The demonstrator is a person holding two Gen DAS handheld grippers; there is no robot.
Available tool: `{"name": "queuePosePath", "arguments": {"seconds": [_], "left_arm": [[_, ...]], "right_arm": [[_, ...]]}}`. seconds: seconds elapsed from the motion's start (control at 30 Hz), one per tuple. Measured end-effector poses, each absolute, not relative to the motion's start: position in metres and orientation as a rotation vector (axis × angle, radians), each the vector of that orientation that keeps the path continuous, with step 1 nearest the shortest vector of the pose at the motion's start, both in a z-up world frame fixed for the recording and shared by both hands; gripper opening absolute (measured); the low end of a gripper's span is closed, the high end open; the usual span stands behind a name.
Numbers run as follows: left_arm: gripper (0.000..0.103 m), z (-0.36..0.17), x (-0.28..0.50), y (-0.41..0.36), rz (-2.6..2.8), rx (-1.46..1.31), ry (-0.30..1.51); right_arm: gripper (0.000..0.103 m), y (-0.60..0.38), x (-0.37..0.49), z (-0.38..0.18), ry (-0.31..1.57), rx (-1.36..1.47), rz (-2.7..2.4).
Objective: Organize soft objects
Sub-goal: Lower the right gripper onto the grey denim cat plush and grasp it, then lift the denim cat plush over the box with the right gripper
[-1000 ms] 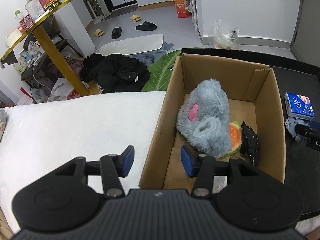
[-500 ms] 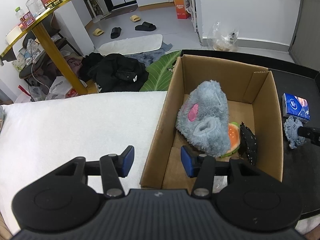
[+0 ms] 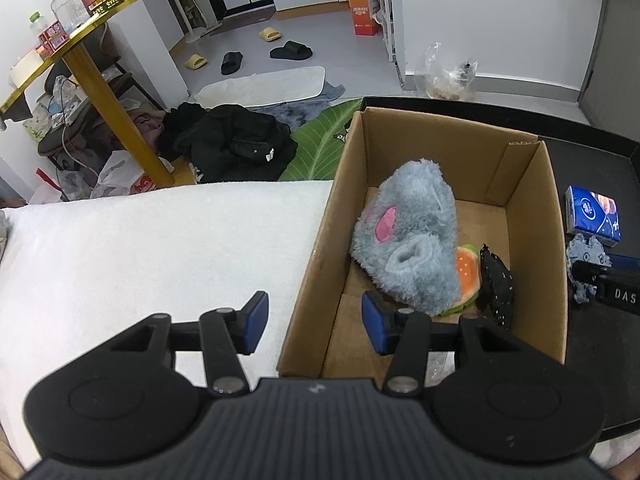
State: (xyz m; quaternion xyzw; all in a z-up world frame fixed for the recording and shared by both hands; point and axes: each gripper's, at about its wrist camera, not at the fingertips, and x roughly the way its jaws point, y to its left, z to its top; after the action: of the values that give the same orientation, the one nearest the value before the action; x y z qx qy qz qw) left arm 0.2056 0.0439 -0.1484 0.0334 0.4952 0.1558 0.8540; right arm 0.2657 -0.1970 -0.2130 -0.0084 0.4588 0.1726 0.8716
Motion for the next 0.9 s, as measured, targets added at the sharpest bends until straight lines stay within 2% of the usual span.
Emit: {"name": "queuePosePath", "arguments": {"seconds": [0.03, 0.2, 0.9], "left_arm": [[0.050, -0.149, 0.206, 0.044, 0.331, 0.072, 1.044], [0.050, -0.149, 0.207, 0.043, 0.339, 0.077, 1.052], [0.050, -0.137, 0.201, 0.067, 0.235, 0.012, 1.076]], "right_arm": [[0.044, -0.197, 0.265, -0.212, 0.960, -0.019, 0.370], [0.039, -0.202, 0.263, -0.206, 0.982, 0.010, 0.362], [0.039, -0.200, 0.246, -0.135, 0.874, 0.070, 0.364]]}}
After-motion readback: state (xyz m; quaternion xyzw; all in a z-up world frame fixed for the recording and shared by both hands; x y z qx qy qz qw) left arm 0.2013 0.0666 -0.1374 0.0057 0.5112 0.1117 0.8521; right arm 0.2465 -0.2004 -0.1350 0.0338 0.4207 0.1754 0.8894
